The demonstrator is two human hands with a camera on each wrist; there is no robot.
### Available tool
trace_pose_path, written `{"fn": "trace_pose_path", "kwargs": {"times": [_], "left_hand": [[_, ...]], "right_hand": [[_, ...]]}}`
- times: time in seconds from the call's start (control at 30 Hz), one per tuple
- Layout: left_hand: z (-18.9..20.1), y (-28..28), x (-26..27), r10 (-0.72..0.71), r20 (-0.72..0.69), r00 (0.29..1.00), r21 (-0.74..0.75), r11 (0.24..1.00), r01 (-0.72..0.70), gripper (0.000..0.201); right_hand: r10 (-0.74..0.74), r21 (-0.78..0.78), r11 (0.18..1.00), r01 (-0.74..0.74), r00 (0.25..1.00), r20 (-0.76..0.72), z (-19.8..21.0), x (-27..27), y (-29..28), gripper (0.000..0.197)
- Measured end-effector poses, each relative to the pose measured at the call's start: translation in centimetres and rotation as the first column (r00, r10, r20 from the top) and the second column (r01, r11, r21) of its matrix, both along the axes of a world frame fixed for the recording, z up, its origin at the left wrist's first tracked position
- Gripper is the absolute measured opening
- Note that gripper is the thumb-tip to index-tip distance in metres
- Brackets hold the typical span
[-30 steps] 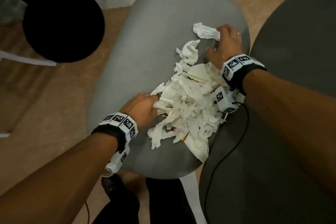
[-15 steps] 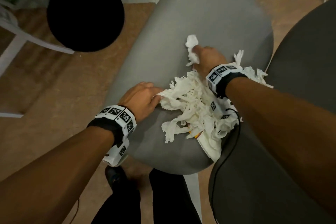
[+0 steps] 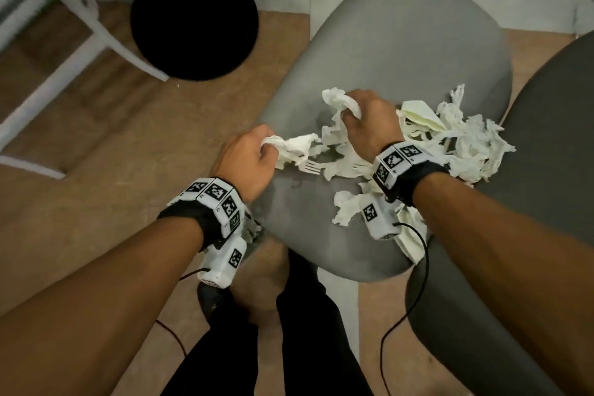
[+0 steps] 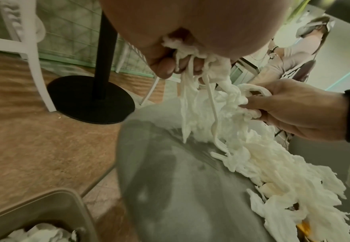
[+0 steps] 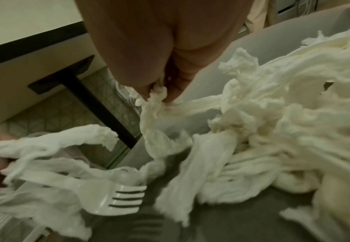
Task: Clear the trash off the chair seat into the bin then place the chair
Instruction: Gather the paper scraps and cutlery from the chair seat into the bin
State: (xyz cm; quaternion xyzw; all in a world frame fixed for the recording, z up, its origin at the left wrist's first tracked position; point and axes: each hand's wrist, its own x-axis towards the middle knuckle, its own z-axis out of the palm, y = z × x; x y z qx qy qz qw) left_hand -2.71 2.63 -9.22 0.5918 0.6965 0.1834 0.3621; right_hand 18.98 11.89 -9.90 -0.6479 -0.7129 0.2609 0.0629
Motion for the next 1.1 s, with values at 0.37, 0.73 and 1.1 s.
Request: {"fn": "trace_pose_path", "kwargs": {"times": [0.37, 0.73, 1.1], "left_hand": [[-0.6, -9.7, -9.7, 0.177, 0.078, 0.981, -0.052, 0.983, -0.174, 0.014], [-8.4, -19.0, -15.2, 0.309, 0.013, 0.951, -0.303, 0.908, -0.291, 0.016], [-13.6, -18.5, -10.2, 0.187, 0.084, 0.979, -0.408, 0.903, -0.138, 0.028]], "right_hand": [[0.044, 0.003, 0.999, -0.044, 0.984, -0.172, 2.0, -12.1, -7.8, 0.024], [0.206, -0.380, 0.898, -0.222, 0.975, -0.083, -7.5, -22.1, -18.8, 0.034], [0.219, -0.588, 0.768, -0.253, 0.967, -0.131, -10.1, -17.7, -17.6, 0.051]]}}
